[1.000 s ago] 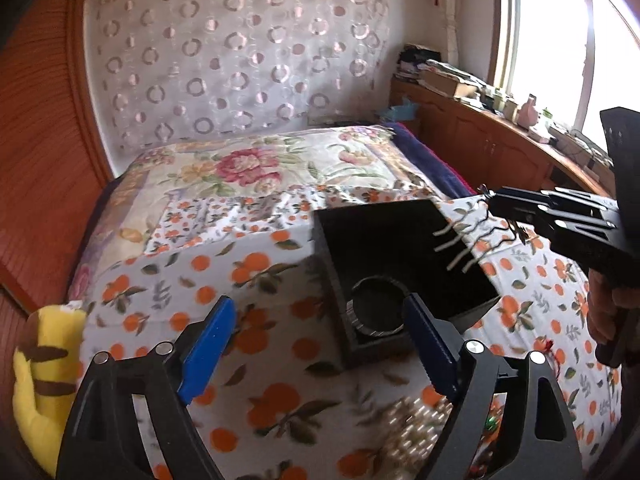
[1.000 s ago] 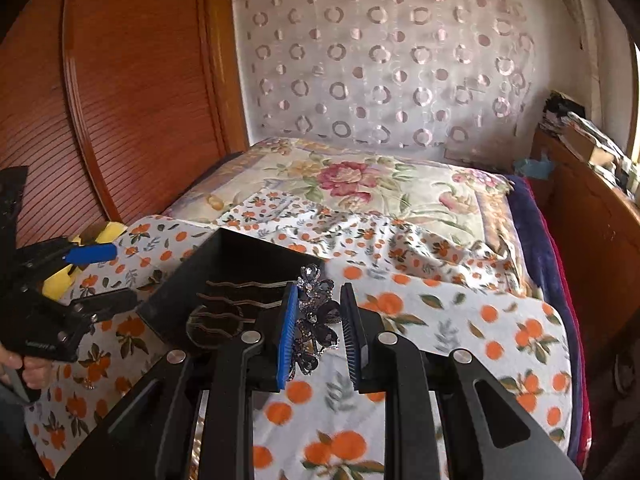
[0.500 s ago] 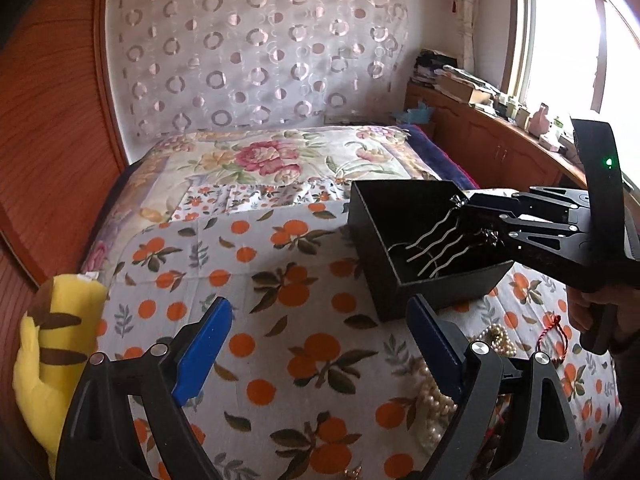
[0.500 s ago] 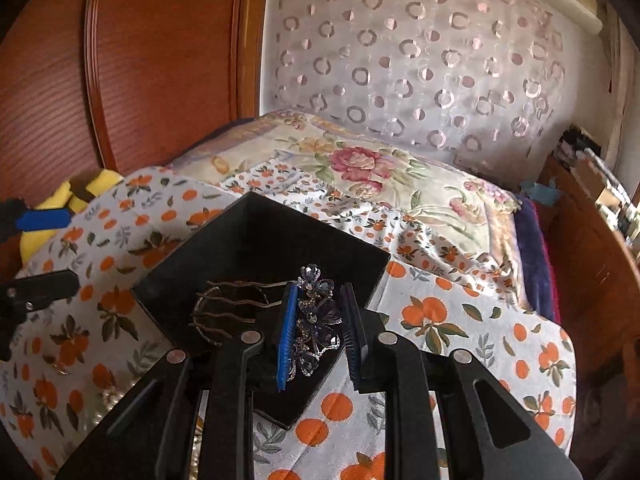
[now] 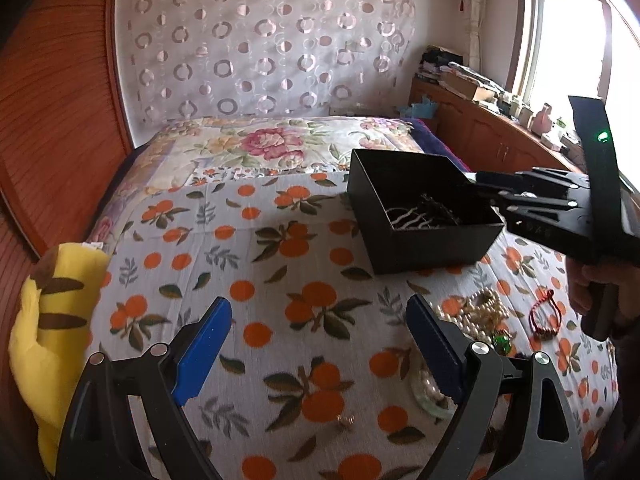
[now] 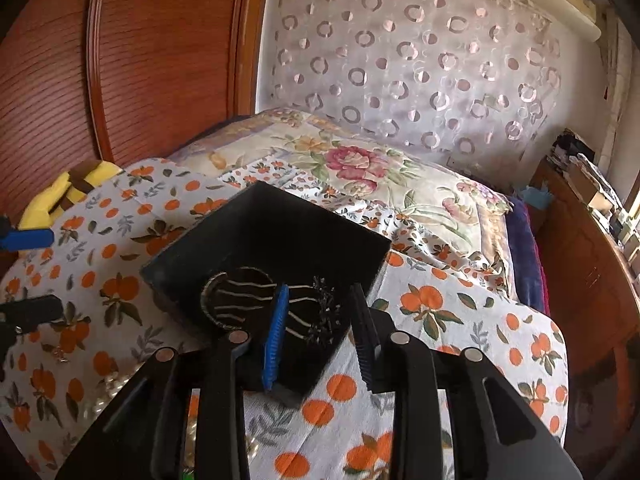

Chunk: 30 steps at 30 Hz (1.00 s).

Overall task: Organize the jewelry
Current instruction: 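Lower the hair comb into the black box and open the right gripper, then grasp the wooden bead bracelet with the right gripper while the left gripper grasps the silver earring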

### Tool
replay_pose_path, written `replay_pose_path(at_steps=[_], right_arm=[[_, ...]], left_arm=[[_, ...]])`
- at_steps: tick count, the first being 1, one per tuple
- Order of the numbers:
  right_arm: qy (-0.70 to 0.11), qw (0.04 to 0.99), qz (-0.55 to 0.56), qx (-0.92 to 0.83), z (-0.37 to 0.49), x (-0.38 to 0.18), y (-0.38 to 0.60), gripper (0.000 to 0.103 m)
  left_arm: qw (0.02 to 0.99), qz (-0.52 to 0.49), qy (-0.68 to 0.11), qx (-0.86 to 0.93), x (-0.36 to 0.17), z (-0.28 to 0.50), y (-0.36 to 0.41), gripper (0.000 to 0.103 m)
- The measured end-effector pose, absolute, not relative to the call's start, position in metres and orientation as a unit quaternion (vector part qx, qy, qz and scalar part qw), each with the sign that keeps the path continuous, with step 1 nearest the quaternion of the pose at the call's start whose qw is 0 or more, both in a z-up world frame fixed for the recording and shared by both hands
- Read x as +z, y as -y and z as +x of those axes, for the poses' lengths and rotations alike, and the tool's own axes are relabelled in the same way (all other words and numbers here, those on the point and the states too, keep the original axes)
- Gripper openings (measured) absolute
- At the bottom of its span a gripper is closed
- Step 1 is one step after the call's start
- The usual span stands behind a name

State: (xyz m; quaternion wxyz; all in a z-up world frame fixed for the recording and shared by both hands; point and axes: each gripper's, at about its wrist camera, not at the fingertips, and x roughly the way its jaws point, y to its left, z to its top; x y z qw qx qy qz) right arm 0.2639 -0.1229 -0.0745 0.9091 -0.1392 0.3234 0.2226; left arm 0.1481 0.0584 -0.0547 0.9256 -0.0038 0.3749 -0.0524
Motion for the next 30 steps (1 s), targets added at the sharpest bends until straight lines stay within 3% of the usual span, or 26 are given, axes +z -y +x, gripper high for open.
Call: replay_pose_path(at_steps=[27,30], right_arm=[[-0.36,0.897,-0.055,0.251,0.109,-0.113,0.173,0.034],[-0.364,0.895,-0.052,0.252,0.103,-0.118,0.172,0.034]], left_arm=[[0.926,-0.021,-0.371,-0.063,-0.074,0.049,-0.05,0.085],[0.924,-0.024,-0.376,-0.07,-0.077,0.048,-0.046,0.075]])
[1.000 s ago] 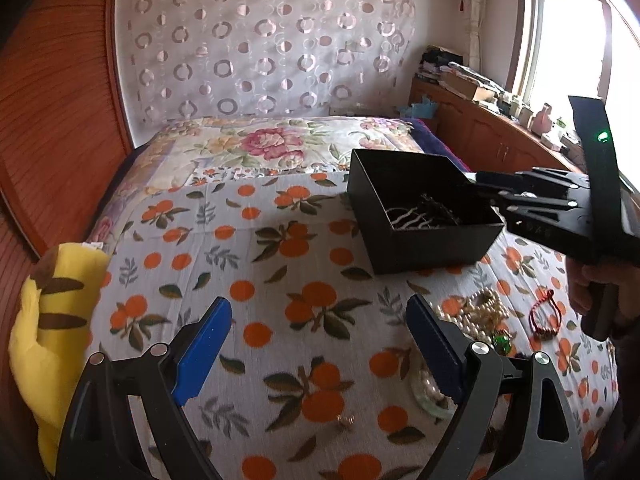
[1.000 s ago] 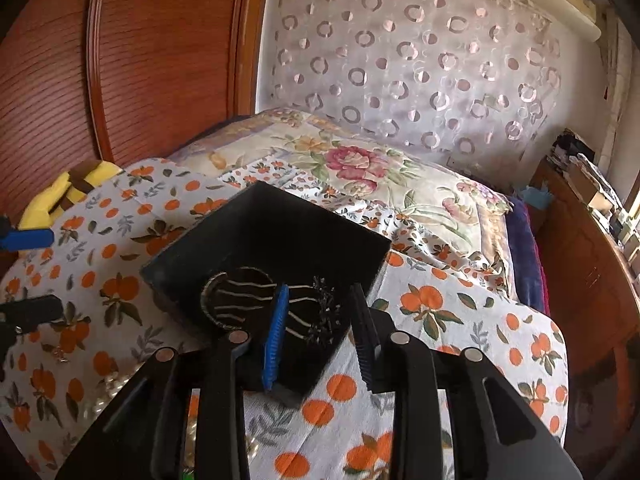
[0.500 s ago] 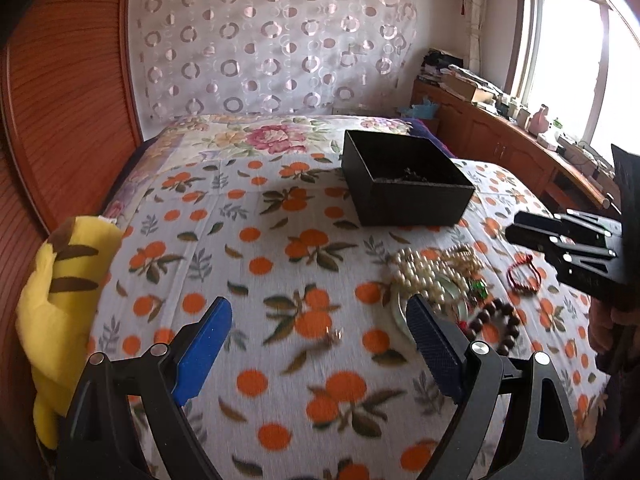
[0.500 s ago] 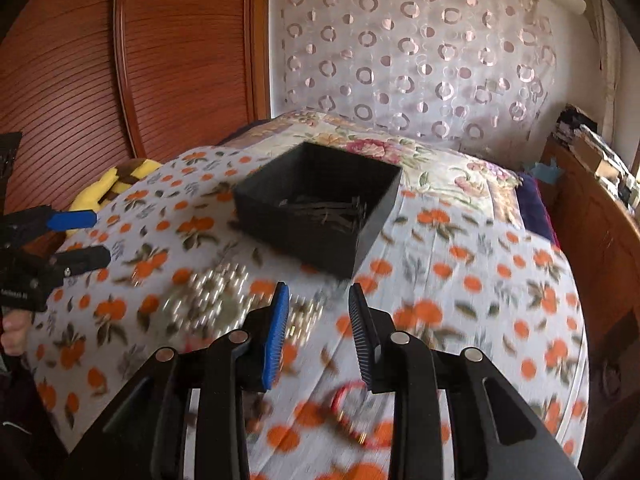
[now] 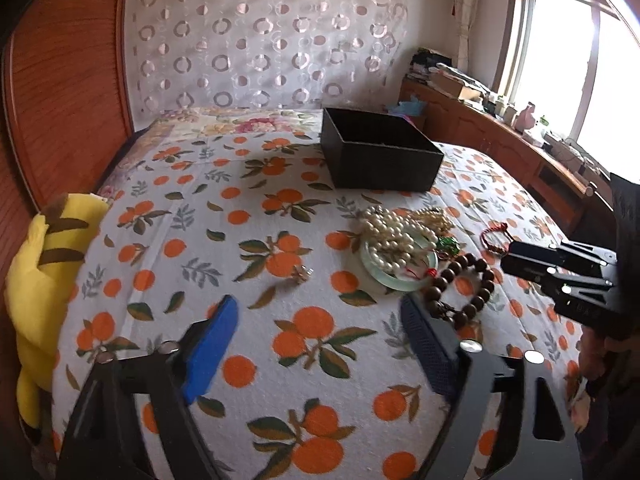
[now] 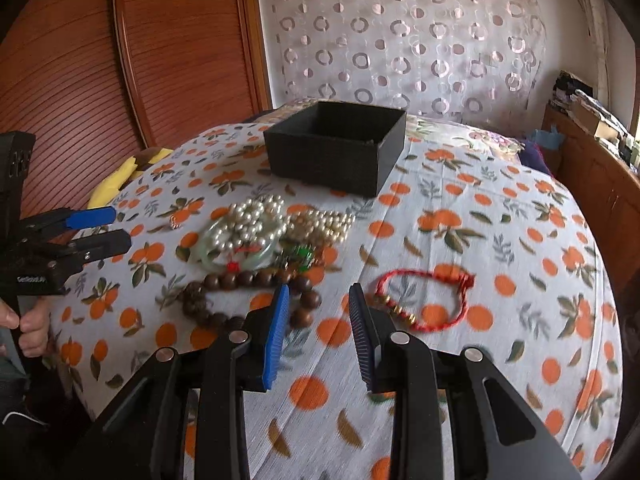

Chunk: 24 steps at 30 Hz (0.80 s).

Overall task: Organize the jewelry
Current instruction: 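Grasp the wooden bead bracelet with the right gripper while the left gripper grasps the silver earring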

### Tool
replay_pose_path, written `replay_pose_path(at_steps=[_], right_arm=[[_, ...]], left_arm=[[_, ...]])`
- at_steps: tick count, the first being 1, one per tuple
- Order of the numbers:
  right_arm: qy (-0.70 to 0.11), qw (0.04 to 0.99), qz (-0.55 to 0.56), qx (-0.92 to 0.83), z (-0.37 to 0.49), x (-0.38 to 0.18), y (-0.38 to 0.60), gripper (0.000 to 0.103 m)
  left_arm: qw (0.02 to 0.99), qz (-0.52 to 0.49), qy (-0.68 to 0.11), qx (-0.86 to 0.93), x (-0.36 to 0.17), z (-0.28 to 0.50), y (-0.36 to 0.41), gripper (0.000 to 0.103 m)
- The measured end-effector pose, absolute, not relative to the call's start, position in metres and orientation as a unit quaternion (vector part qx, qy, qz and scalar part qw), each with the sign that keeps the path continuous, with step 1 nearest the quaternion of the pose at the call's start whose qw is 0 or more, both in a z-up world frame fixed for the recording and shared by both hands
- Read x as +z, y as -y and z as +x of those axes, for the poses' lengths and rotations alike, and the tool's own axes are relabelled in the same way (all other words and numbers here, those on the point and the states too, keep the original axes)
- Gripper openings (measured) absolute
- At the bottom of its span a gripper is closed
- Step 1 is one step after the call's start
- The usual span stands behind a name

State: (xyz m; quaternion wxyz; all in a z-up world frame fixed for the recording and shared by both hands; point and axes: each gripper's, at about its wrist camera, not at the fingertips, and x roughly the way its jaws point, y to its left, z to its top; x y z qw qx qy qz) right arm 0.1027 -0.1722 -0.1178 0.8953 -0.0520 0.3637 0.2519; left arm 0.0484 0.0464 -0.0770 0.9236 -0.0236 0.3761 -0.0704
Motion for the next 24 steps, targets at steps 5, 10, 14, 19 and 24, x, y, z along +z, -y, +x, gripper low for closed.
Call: replay_pose_path(at_steps=[5,10,14,19,24], right_arm=[[-0.365,0.895,-0.052,0.253,0.096,-0.122,0.171,0.034],[-0.365,0.894,-0.052,0.253,0.093,-0.125,0.171,0.034],[-0.362,0.896,-0.048,0.253,0.092,-0.126,0.172,0.034],[-0.364,0.894,-0.048,0.257,0.092,-0.128,0.171,0.034],[-0.366,0.893,-0.048,0.259,0.094,-0.129,0.171,0.034]], left_arm=[[0.921,-0.018,-0.381,-0.077,-0.079,0.057,-0.041,0.062],[0.914,-0.011,-0.401,-0.066,-0.089,0.076,-0.043,0.054],[0.908,-0.001,-0.415,-0.056,-0.095,0.092,-0.044,0.051],[0.904,0.011,-0.424,-0.051,-0.101,0.104,-0.044,0.042],[0.905,0.01,-0.422,-0.05,-0.102,0.108,-0.045,0.026]])
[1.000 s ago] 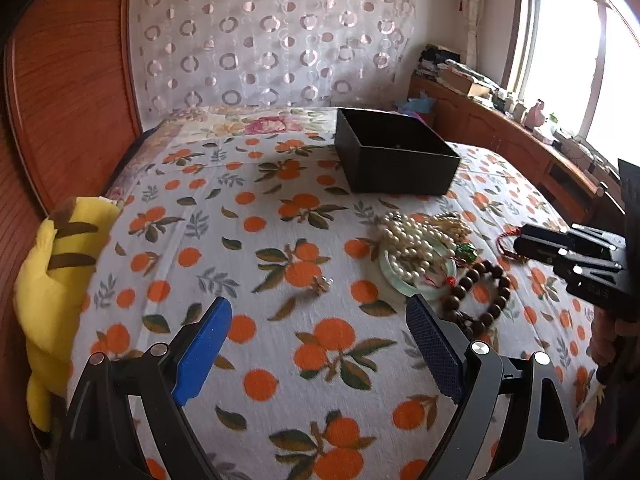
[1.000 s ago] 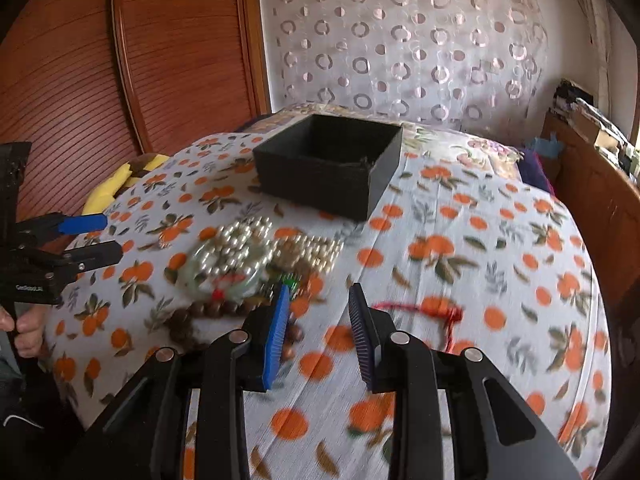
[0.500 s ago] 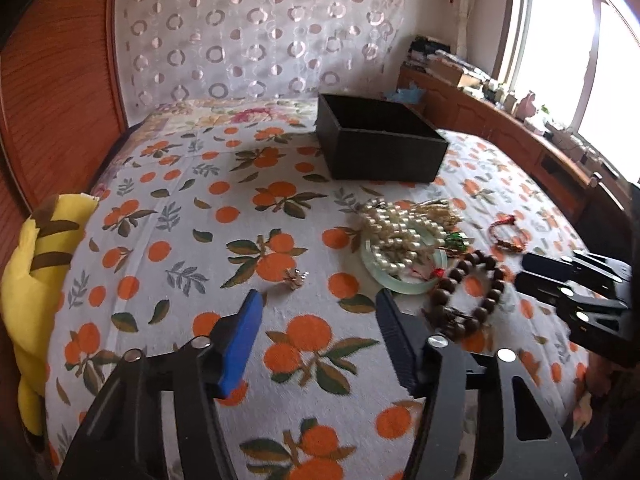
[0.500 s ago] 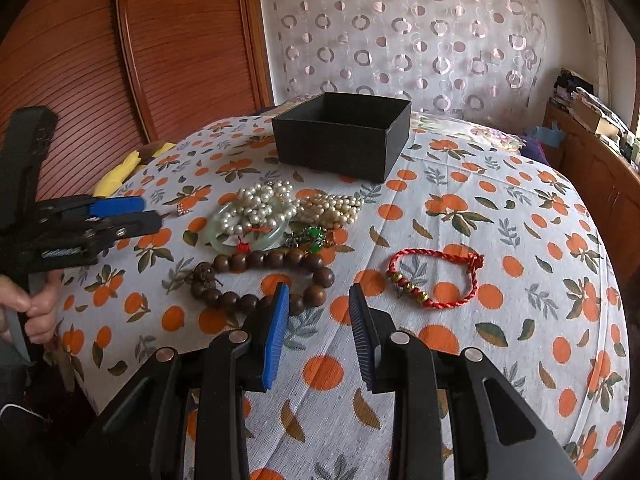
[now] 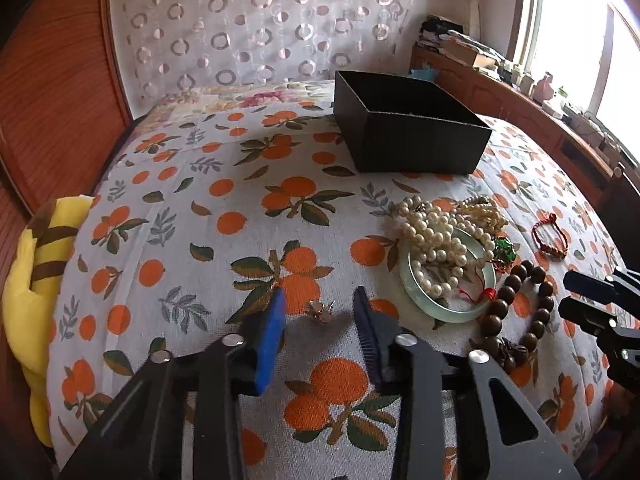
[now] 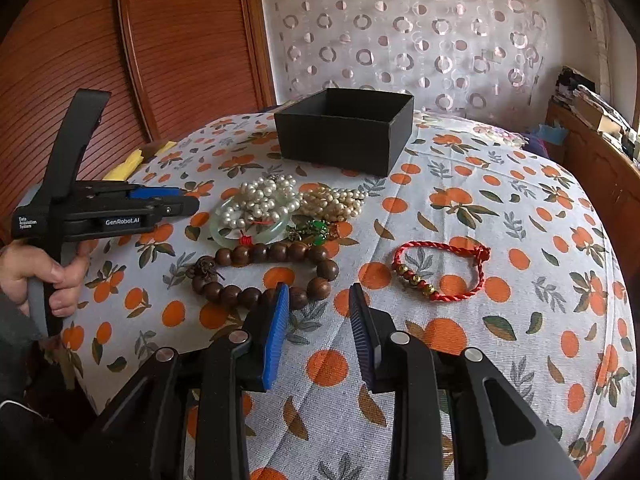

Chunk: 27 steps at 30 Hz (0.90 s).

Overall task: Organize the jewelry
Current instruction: 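Grasp the wooden bead bracelet with the right gripper while the left gripper grasps the silver earring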

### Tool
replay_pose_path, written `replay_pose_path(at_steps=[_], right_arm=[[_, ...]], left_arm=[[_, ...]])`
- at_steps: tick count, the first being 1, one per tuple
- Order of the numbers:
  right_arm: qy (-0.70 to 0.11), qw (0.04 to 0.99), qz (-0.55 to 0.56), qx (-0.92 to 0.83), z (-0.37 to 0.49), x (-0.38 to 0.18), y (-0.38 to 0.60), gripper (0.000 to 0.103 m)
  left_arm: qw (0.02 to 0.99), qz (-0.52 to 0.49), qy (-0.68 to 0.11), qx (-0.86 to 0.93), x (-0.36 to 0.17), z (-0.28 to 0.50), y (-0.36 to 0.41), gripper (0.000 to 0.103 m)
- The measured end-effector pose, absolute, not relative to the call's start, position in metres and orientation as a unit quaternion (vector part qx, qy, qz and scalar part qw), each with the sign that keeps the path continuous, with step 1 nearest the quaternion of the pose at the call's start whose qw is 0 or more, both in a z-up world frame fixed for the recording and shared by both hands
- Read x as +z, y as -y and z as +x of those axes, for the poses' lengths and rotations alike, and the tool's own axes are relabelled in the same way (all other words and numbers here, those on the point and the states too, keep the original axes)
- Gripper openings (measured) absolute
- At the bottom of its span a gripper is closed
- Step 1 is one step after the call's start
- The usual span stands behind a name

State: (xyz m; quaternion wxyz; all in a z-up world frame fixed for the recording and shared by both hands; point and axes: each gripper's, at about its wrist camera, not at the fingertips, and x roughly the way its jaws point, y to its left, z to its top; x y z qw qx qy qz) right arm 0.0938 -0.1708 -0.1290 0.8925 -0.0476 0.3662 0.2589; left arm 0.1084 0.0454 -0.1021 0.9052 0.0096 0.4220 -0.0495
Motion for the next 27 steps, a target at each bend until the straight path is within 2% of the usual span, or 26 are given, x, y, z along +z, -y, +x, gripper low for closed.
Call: replay_pose_path(at_steps=[1,2,18,27], right_arm=[[-0.367,0.892,-0.048,0.258,0.094,-0.129,0.171,0.034],[-0.367,0.892,-0.048,0.258,0.094,-0.129,0.171,0.034],[-0.37,0.89,-0.08,0.254,0.112,-0.119,0.158,0.034],[-0.412,0.864,-0.105,0.271,0.138,-0.135,0.145,0.034]], left_arm=[[0.905,0.009,-0.421,-0.051,-0.102,0.108,-0.045,0.017],[0.905,0.008,-0.421,-0.053,-0.102,0.107,-0.046,0.013],[0.924,-0.007,-0.376,-0.061,-0.074,0.076,-0.038,0.012],[0.932,0.0,-0.357,-0.066,-0.058,0.066,-0.032,0.013]])
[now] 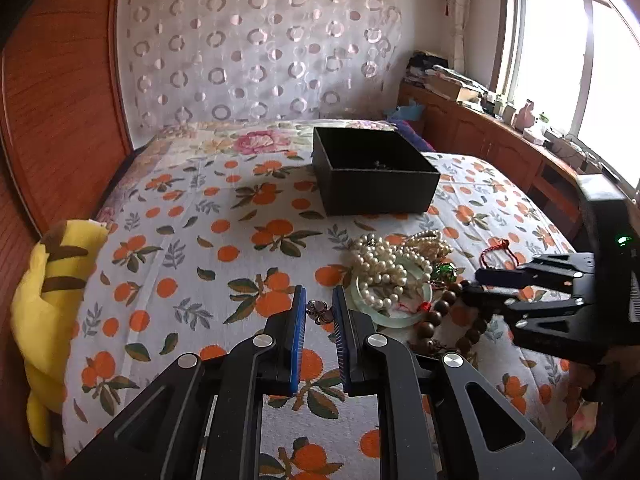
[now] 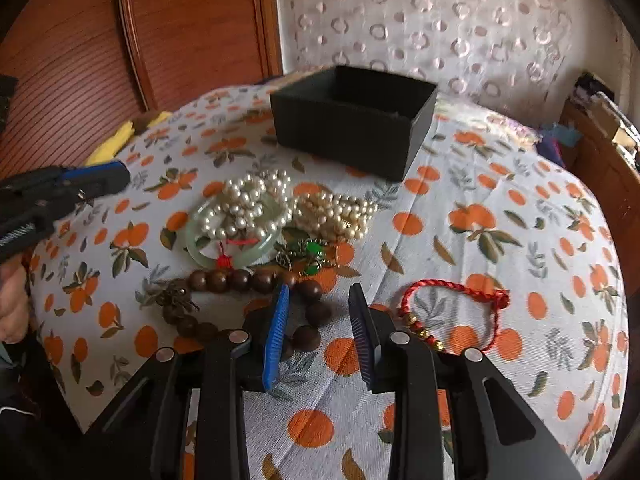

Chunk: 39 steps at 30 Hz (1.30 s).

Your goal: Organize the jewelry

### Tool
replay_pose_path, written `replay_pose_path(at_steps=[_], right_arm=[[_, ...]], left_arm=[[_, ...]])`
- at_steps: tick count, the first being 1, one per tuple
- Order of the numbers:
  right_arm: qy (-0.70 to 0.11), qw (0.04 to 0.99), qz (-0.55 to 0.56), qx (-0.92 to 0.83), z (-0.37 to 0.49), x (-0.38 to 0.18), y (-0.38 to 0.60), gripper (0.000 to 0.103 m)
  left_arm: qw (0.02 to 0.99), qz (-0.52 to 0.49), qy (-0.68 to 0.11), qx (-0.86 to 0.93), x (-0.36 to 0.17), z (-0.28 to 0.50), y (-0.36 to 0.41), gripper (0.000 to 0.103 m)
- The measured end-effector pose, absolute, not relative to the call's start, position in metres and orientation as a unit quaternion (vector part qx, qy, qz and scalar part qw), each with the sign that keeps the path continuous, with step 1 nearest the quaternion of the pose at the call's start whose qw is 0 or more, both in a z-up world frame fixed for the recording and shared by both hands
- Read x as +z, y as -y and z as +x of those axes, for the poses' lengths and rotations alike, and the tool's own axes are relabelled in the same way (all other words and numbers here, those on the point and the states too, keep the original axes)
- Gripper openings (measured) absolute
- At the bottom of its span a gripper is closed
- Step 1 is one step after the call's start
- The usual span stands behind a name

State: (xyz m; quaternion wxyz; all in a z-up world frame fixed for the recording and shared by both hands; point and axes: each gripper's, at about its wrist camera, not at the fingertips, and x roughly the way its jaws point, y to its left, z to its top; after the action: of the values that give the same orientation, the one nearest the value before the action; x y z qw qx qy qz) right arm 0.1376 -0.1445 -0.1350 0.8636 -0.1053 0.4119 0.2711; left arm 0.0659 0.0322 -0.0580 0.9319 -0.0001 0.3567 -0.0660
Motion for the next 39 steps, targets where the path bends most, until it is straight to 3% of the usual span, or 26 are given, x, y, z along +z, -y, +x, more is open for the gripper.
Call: replay_pose_path(at_steps=[3,5,7,22,39], right_arm=[[-0.408,0.862,-0.116,0.276,0.132,-0.135,0.141,0.033],[-0.405,0.862,-0.124,0.278,0.13,-0.135,0.139,0.02],[-0.404,0.861,-0.129,0.28,0.127,-0.135,0.138,0.015],[-0.31,0.897,-0.107,0.296,0.099,-0.059,0.154,0.015],[-0.259,0.917,-0.105,0.283,0.158,-0.007,0.171,0.015]], left_arm=[[0.933,0.004,-0.354,-0.068,-0.055,0.064,-0.03,0.013],[0.934,0.005,-0.352,-0.069,-0.053,0.064,-0.028,0.013],[0.934,0.005,-0.35,-0.07,-0.052,0.064,-0.028,0.013],[0.939,-0.001,-0.335,-0.071,-0.038,0.067,-0.028,0.013],[0.94,0.016,-0.328,-0.093,-0.02,0.14,-0.005,0.013]])
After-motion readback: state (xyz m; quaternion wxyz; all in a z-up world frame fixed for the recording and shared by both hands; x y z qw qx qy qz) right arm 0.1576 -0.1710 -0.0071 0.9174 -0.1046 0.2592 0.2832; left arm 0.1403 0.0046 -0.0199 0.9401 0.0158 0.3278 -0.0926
